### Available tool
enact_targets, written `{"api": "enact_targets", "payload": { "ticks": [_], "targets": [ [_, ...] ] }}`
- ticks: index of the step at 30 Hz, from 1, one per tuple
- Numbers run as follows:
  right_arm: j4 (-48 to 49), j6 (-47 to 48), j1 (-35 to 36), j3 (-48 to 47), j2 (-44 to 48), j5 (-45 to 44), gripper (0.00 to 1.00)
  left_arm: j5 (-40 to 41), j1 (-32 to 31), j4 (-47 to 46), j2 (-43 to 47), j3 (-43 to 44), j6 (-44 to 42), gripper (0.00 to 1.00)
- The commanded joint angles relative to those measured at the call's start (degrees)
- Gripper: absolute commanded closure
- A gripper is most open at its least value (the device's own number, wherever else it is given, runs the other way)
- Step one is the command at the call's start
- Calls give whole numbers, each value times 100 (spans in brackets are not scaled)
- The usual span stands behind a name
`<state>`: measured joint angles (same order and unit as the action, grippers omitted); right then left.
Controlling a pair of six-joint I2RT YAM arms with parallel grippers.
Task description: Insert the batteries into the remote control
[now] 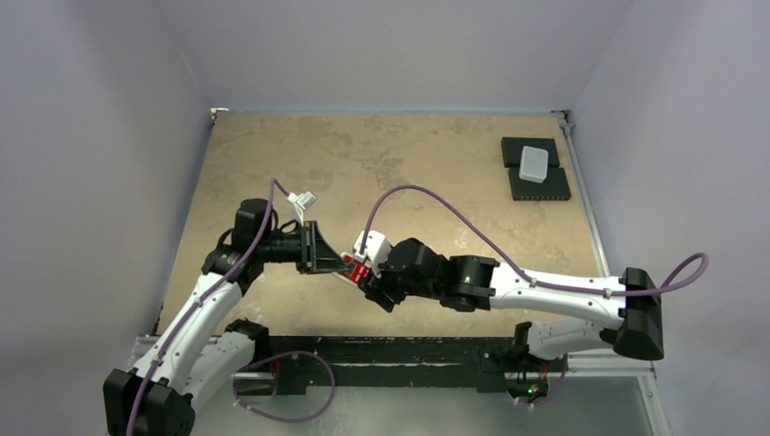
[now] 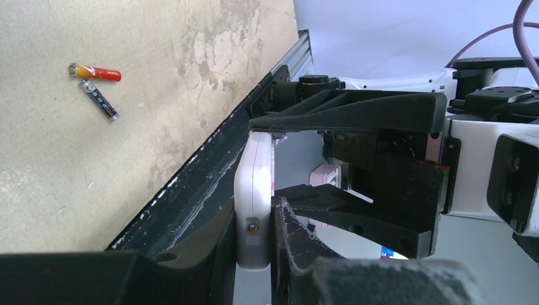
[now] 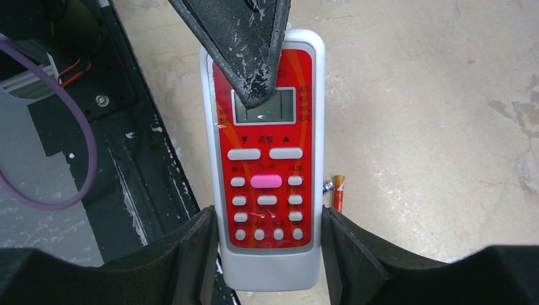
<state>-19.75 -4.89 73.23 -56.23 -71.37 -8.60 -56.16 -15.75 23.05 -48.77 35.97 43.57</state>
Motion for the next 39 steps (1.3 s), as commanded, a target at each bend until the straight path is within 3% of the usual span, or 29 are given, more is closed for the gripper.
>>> {"api": "enact_targets", "payload": {
  "ticks": [1, 6, 16, 18, 20, 26, 30, 39],
  "targets": [
    [249, -140, 33, 4, 349, 50, 37, -155, 28, -452, 154, -118, 225, 100],
    [291, -82, 33, 224, 768, 97, 24, -128, 36, -699, 279, -224, 532, 100],
    [662, 214, 33, 607, 1902, 670, 21, 293, 32, -1325, 652, -603, 1823, 100],
    [622, 361, 33, 585, 2079, 842, 7, 413, 35, -1421, 810, -702, 2191, 100],
    [564, 621, 33, 534, 2115, 847, 3, 521, 30, -1519, 909, -753, 2589, 100],
    [272, 1176, 38, 387, 1801, 779, 11, 879, 29, -1361, 1124, -707, 3651, 100],
    [605, 1487, 160, 515, 1731, 429, 16, 1264, 30, -417, 1047, -347, 3539, 100],
    [1062, 2265, 933, 465, 1355, -1151, 17, 1148, 28, -257, 990, -336, 3863, 100]
  ]
}}
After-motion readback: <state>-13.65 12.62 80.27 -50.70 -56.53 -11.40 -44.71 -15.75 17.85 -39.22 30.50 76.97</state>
